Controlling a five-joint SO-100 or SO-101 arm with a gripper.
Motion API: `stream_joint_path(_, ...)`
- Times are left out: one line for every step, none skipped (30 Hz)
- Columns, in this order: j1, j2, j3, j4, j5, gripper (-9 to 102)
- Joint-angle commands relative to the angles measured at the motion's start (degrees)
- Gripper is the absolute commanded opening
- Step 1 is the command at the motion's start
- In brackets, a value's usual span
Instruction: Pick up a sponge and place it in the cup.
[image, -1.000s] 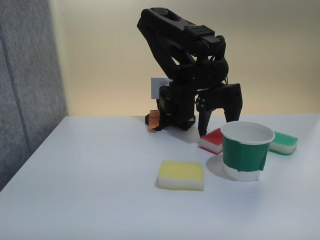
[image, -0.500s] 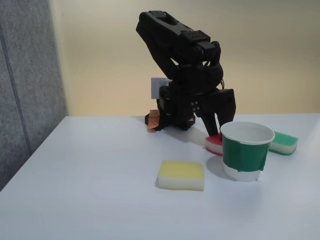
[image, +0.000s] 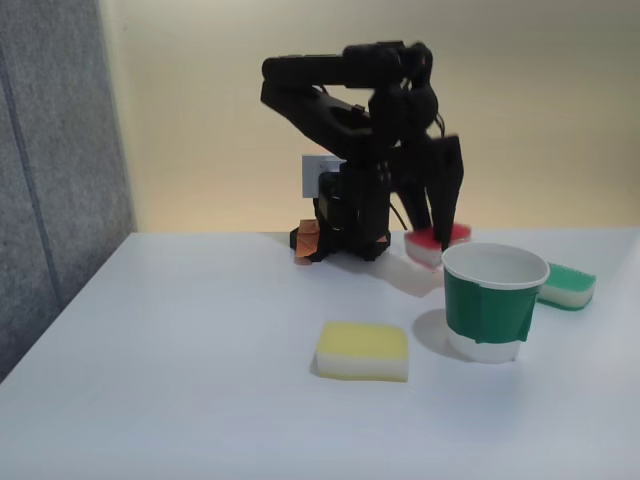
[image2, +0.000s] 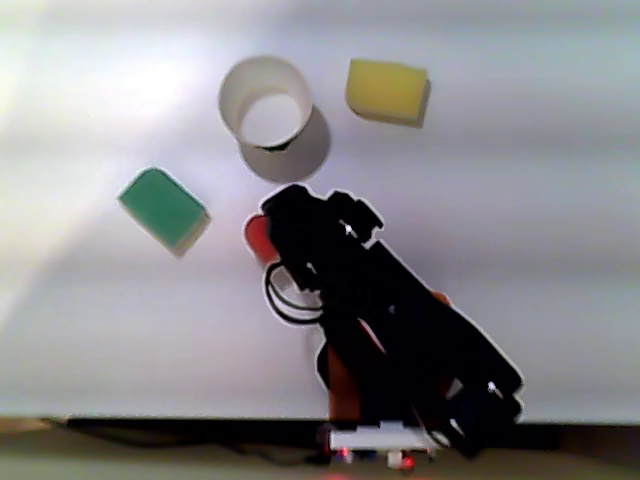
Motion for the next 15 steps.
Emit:
stream_joint_path(-0.6, 1.2, -5.5, 3.1, 0.3, 0)
stream_joint_path(-0.4, 1.0, -7.0, 3.8, 0.3, 0)
stream_joint_path(0.0, 0.3, -8.7, 4.3, 0.0, 0)
stream_joint_path(0.4, -0.6, -10.3, 4.7, -0.1, 0)
stream_joint_path(1.1, -1.9, -11.9, 4.8, -0.9, 0)
stream_joint_path(2.4, -3.1, -13.6, 5.1, -2.4, 0)
stream_joint_path(3.3, -4.7, -15.4, 5.4, -3.4, 0)
stream_joint_path(4.0, -6.2, -17.2, 6.0, -4.0, 0)
stream_joint_path(4.6, -8.2, -19.6, 7.2, -4.0, 0)
stream_joint_path(5.2, -10.4, -22.4, 8.6, -4.4, 0)
stream_joint_path(5.9, -12.7, -25.4, 10.0, -5.4, 0)
stream_joint_path(6.7, -14.8, -28.2, 11.5, -6.2, 0)
stream_joint_path(7.6, -16.9, -31.0, 12.7, -7.4, 0)
stream_joint_path(8.4, -19.1, -33.5, 13.6, -8.4, 0)
stream_joint_path(9.2, -21.0, -35.7, 14.2, -9.8, 0)
